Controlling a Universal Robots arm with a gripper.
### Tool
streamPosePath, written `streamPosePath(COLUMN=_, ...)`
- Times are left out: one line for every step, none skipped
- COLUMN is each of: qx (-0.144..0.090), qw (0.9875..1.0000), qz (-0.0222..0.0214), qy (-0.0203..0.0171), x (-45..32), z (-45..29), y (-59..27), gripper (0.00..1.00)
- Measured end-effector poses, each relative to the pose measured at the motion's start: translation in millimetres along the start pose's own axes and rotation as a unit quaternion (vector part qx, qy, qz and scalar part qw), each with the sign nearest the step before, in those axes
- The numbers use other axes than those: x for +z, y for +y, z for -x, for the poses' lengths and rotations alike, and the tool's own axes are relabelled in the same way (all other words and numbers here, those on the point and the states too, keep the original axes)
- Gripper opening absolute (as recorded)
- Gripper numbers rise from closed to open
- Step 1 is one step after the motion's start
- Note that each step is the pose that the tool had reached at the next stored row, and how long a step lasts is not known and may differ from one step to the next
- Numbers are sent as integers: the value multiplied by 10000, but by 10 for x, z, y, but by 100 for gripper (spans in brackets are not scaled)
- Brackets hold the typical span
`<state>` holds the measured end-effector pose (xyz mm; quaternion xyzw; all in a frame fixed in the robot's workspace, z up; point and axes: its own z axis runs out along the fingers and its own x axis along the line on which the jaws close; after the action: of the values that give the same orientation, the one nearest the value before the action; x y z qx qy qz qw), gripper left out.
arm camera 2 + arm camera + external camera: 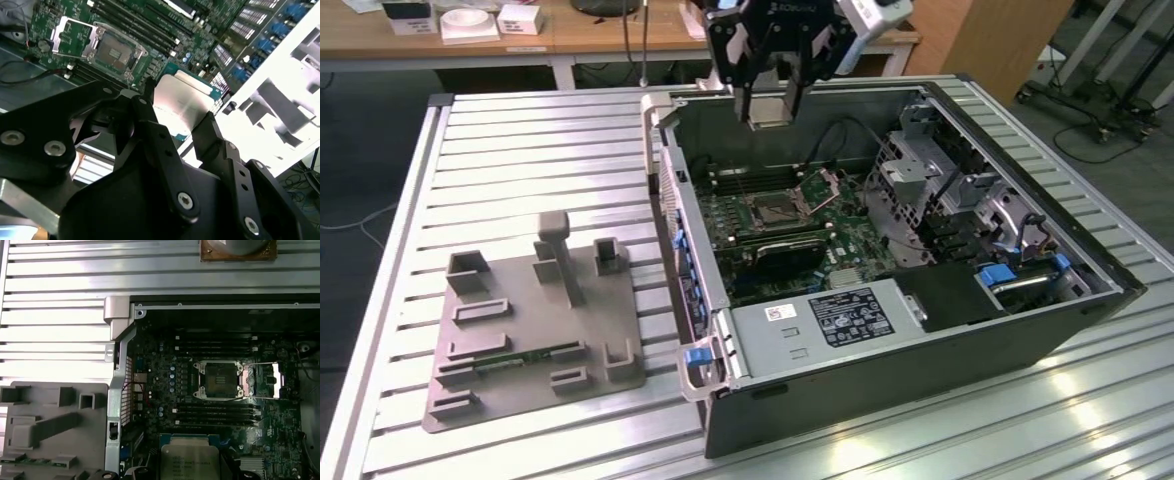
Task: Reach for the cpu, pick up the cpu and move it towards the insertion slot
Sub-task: 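Pick up the cpu and move it towards the insertion slot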
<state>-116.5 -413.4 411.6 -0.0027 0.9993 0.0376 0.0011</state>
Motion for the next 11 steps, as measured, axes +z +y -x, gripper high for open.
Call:
streamPosePath(qx=0, qw=10000, qz=0, qy=0, x=5, z=1, y=22, gripper=54)
streamPosePath(qx=-1, qw=10000, qz=1, qy=0, x=10, z=15, y=40, gripper=54)
streamPosePath(qx=-1, qw=10000, qz=1, qy=0, x=15, z=41, y=55, gripper=54)
streamPosePath(qx=0, qw=10000, qz=1, qy=0, x=20, z=72, y=70, gripper=54)
streamPosePath(qx=0, qw=10000, qz=1, qy=0, x=24, z=102, y=83, gripper=54)
streamPosePath(qx=0, qw=10000, qz=2, qy=0, x=28, z=131, y=95, gripper=54)
streamPosePath(qx=0, qw=10000, qz=2, qy=0, x=33, z=159, y=107, gripper=54)
streamPosePath(qx=0, qw=10000, qz=2, qy=0, x=37, z=185, y=118, gripper=54)
streamPosePath(qx=0, qw=10000, qz=2, qy=0, x=40, z=207, y=129, gripper=54)
streamPosePath(qx=0, qw=10000, qz=2, qy=0, x=43, z=227, y=141, gripper=54)
streamPosePath(qx=0, qw=10000, qz=2, qy=0, x=46, z=240, y=150, gripper=54)
